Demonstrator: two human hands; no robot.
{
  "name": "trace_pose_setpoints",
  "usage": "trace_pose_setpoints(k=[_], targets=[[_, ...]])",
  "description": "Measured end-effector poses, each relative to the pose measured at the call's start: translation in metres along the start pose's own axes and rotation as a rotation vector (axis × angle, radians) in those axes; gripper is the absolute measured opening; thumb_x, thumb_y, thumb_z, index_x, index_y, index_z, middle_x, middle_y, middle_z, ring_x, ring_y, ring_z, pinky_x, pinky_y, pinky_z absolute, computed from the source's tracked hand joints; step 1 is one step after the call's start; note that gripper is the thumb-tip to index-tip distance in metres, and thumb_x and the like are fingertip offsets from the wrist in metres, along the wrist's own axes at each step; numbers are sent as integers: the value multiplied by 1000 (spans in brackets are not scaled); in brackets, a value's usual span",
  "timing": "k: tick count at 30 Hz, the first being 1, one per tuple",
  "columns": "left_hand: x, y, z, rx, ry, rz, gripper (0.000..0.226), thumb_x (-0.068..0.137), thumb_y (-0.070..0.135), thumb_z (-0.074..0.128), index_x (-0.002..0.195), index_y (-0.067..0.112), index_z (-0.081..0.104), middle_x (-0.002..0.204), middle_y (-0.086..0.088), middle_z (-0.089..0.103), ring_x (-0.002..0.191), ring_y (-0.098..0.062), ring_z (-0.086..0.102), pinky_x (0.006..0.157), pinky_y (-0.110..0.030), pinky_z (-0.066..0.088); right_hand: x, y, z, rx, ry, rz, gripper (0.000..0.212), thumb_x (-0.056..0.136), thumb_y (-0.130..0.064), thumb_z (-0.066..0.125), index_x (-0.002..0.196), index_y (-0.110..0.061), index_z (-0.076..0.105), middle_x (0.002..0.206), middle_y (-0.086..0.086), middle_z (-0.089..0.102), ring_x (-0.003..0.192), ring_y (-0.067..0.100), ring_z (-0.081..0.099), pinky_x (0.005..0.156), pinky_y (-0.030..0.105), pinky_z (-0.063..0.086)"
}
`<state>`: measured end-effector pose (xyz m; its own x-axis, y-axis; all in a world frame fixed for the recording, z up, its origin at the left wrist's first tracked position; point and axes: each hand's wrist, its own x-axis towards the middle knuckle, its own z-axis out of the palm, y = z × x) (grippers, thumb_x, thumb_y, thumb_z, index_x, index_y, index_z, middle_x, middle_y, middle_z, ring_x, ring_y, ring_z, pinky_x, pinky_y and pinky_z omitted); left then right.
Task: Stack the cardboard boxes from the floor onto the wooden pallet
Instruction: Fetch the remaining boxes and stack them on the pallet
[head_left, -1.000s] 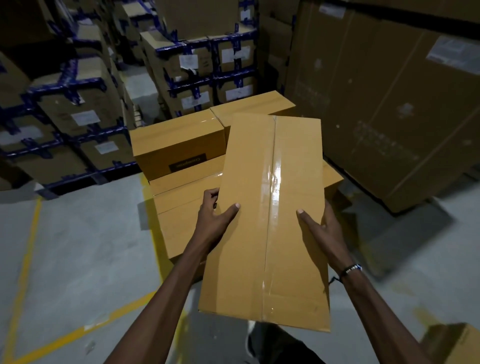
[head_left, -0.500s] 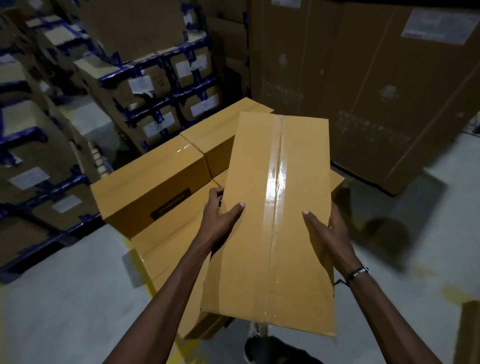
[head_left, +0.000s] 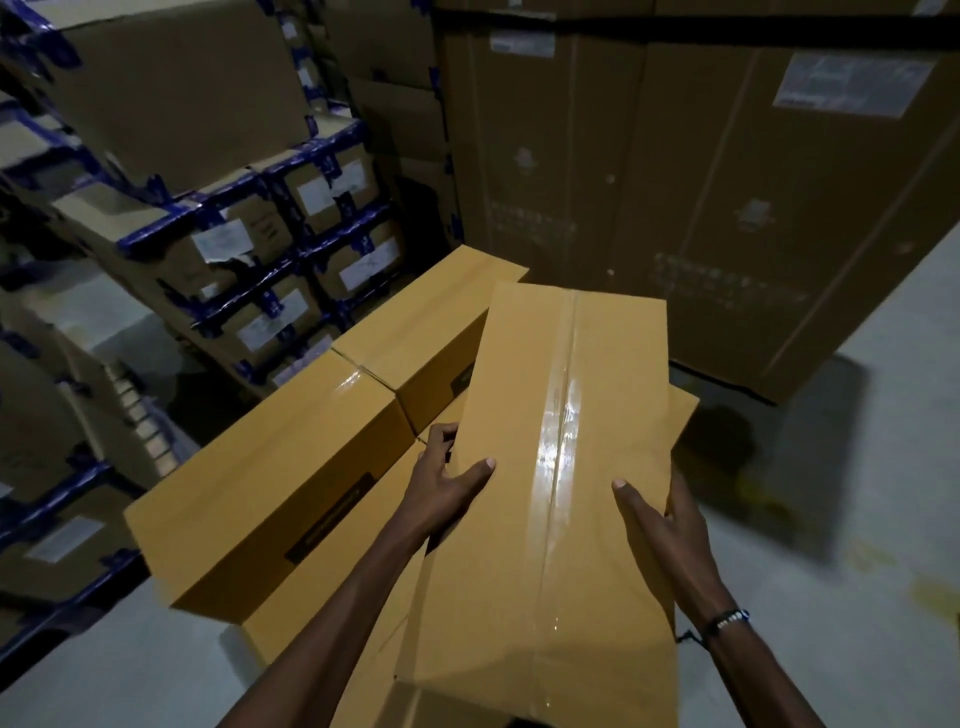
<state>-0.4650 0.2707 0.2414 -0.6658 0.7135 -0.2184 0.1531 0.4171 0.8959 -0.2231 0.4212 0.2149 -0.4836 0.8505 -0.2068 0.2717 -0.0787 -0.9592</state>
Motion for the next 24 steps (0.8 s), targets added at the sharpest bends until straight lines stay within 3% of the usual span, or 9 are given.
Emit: trace_pose_setpoints(k=[4,6,8,11,13,15,17,20,24], targets=[[35,-29,-30,19,-77,5,51,96,29,74,135,30,42,127,21,55,114,8,53,80,-8,43,9,7,43,-2,61,23,77,88,-55,72,153,-32,38,136,-7,59,121,19,59,99,41,50],[54,-46,-46,34,-120,2,52,96,29,74,137,27,42,128,19,55,114,10,52,77,-5,42,11,12,67,2,103,46,73,91,-47,70,154,-30,38,139,-4,58,124,23,58,102,42,49],[73,-60,-63,55,-167,28,50,97,29,74,136,25,44,128,18,56,114,10,52,76,-5,41,13,18,94,10,154,92,79,89,-51,71,156,-30,36,146,-2,56,131,25,54,110,47,46],[106,-82,-89,94,-263,68,50,96,33,75,135,25,45,130,13,57,114,5,52,82,-14,43,12,30,133,29,215,147,94,79,-72,71,156,-37,31,154,-1,50,139,30,48,112,57,43],[130,-96,-107,109,-300,77,55,90,43,78,133,31,47,132,10,60,120,-8,57,93,-26,50,17,38,157,21,253,169,99,70,-84,69,153,-44,32,152,-5,51,138,30,49,111,59,44],[156,-108,-121,134,-334,100,61,80,58,79,129,37,48,133,10,62,124,-14,59,104,-42,52,24,42,177,27,295,157,101,68,-87,69,153,-45,33,152,-6,51,139,29,49,111,59,44],[185,-116,-133,152,-379,123,65,76,64,79,128,40,48,134,11,62,124,-14,59,107,-48,52,36,37,198,5,315,154,97,70,-85,68,152,-44,35,150,-6,53,137,29,50,111,59,44],[222,-118,-144,165,-423,147,71,77,60,81,135,37,48,139,9,59,127,-16,57,109,-46,50,62,38,220,18,339,164,91,79,-73,70,154,-36,35,152,-5,51,141,30,46,113,55,42],[277,-129,-144,188,-444,177,70,89,41,81,147,27,44,147,3,50,130,-17,51,104,-36,47,108,44,244,53,371,186,92,86,-61,71,160,-32,24,163,3,36,149,31,35,116,49,37]])
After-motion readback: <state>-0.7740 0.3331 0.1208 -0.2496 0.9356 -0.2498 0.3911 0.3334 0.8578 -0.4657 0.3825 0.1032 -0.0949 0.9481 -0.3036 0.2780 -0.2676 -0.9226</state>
